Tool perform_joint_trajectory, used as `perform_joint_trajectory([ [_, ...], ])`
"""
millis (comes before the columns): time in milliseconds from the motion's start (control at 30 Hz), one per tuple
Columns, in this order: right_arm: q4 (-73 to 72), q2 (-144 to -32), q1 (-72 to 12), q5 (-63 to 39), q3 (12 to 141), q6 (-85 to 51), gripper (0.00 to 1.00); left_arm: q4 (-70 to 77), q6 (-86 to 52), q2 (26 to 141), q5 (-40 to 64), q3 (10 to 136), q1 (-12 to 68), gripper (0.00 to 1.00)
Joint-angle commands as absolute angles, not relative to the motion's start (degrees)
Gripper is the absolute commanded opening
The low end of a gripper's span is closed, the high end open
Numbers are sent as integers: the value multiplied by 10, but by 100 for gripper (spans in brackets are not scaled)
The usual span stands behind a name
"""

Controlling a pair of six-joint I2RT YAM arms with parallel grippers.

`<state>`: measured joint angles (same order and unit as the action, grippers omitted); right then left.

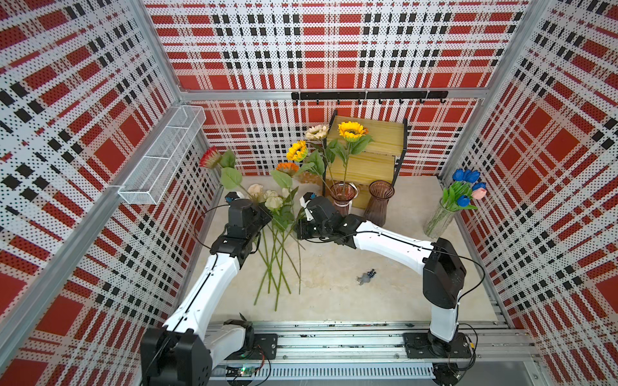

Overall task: Arrange the flowers in different vases according to their variety
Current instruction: Pick up the flower at the center of the board, then insert the flower into the vase.

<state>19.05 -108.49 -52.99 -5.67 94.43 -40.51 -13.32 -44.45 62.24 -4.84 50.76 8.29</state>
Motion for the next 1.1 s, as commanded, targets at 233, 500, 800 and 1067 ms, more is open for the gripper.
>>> perform_joint_trajectory([
  [233,210,-998,-545,-39,1037,-243,0,-207,-398,599,-156,530,115,0],
  [500,181,-937,-547,43,1048,-158,0,-207,-392,603,-163,529,123,0],
  [800,86,-884,-520,290,1021,-30,0,-206,-391,601,-160,518,124,0],
  [1067,-99,-848,-446,299,894,13,0,-206,-392,604,-159,519,128,0],
])
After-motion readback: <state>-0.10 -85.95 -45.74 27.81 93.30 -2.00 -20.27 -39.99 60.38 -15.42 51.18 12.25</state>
